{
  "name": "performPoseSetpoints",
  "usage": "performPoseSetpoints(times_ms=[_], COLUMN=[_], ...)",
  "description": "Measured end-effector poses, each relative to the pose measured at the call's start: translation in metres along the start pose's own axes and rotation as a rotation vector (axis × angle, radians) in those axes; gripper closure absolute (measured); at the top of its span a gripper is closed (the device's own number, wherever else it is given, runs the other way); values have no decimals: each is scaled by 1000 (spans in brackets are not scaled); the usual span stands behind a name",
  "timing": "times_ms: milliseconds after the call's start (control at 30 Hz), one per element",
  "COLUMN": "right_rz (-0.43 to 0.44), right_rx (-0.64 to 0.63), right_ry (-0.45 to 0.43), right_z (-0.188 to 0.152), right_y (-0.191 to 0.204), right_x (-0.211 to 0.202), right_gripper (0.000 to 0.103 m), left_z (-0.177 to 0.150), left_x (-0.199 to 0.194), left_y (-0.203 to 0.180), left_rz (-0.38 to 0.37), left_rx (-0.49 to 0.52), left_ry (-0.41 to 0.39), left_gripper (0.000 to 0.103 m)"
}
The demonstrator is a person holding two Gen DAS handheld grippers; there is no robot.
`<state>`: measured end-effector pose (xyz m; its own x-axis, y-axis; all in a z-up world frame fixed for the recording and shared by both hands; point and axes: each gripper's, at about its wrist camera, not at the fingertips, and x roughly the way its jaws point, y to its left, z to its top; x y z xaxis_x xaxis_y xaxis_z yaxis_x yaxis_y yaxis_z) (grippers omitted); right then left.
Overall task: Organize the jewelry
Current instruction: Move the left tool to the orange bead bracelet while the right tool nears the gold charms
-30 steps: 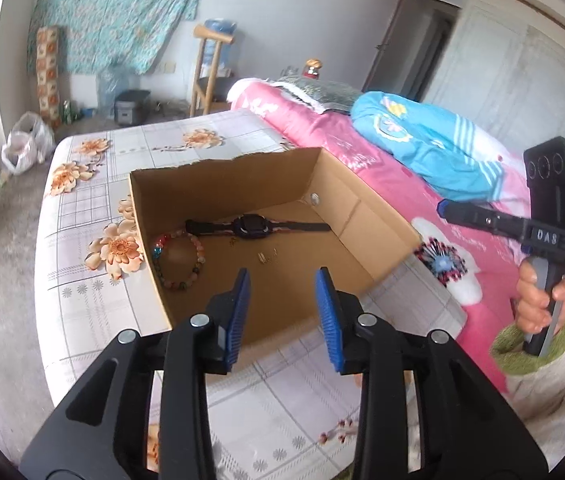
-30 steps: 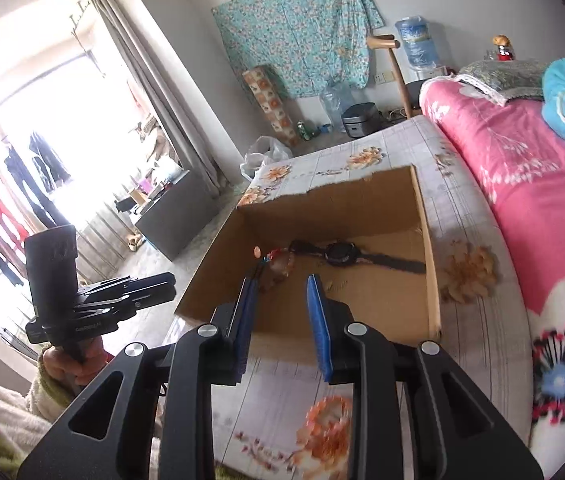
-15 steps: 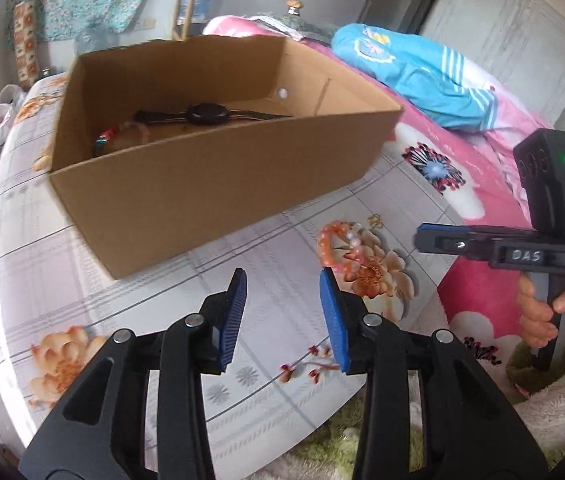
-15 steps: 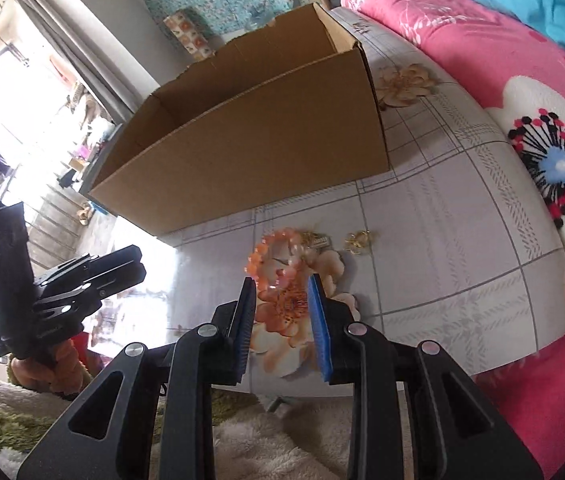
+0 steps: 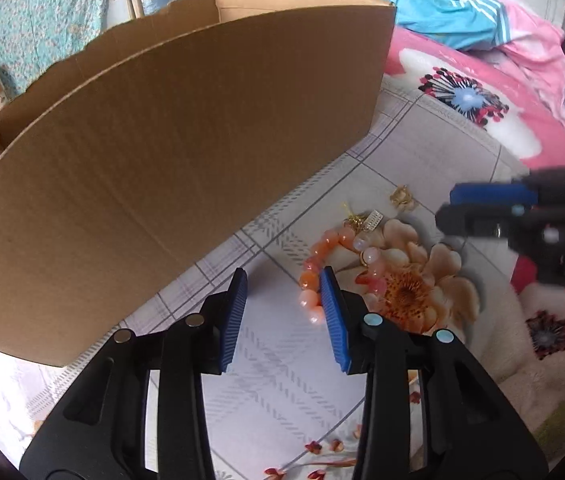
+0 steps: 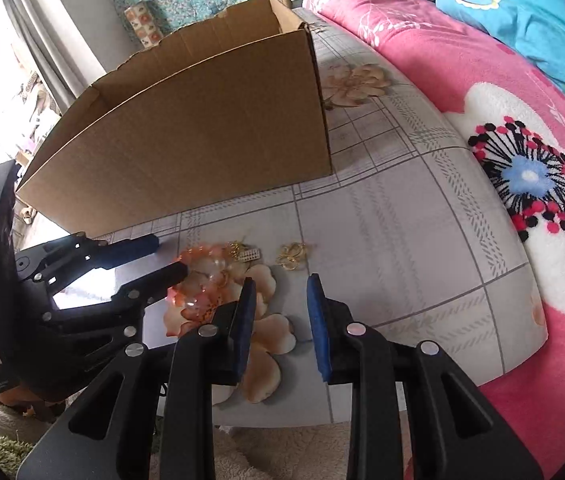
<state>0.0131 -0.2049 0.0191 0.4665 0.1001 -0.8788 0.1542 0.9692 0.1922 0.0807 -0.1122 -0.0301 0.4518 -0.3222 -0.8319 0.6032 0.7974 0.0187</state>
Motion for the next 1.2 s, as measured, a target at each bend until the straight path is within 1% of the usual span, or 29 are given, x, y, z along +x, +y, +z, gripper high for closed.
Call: performPoseSetpoints(times_ms=[67, 167, 267, 433, 567, 633, 733, 800, 900, 967, 1067, 1133, 1200], right_rz=[3, 6, 12, 13, 7, 5, 10, 15, 29, 50, 69, 65, 29], right_rx=[3, 3, -2, -38, -40, -32, -26, -26, -27, -29, -47, -74, -116], right_ry=[2, 4, 8, 2, 4, 0, -18, -36, -55, -54, -41, -26, -12], right_z=[1, 3, 5, 7, 5, 5, 5, 5, 6, 6, 6, 6, 6], right_y=[-4, -7, -8, -3, -3, -4, -5, -3, -1, 3, 7, 14, 22], right_x=[2, 4, 7, 9, 10, 9, 4, 0, -3, -2, 2, 9, 16], right_gripper=[77, 77, 77, 77, 77, 77, 77, 77, 77, 77, 78, 78, 80], left_z=[-4, -10, -21, -38, -51, -56, -61, -63, -66, -67, -68, -65, -58], left_x=[-3, -8, -15, -26, -34, -38, -43, -50, -67, -77, -86, -80, -72], left_y=[4, 18, 35, 66, 89, 99, 108, 110, 113, 115, 113, 107, 94], left_rz=[6, 7, 33, 79, 111, 117, 123, 108, 58, 26, -43, -79, -99], left_rx=[-5, -43, -68, -141, -199, -230, -252, -260, -283, -297, -304, -305, -295], left_ry=[10, 29, 46, 71, 80, 80, 77, 52, -8, -43, -93, -92, -81], left_gripper=[65, 65, 65, 65, 65, 65, 65, 65, 65, 65, 65, 65, 65])
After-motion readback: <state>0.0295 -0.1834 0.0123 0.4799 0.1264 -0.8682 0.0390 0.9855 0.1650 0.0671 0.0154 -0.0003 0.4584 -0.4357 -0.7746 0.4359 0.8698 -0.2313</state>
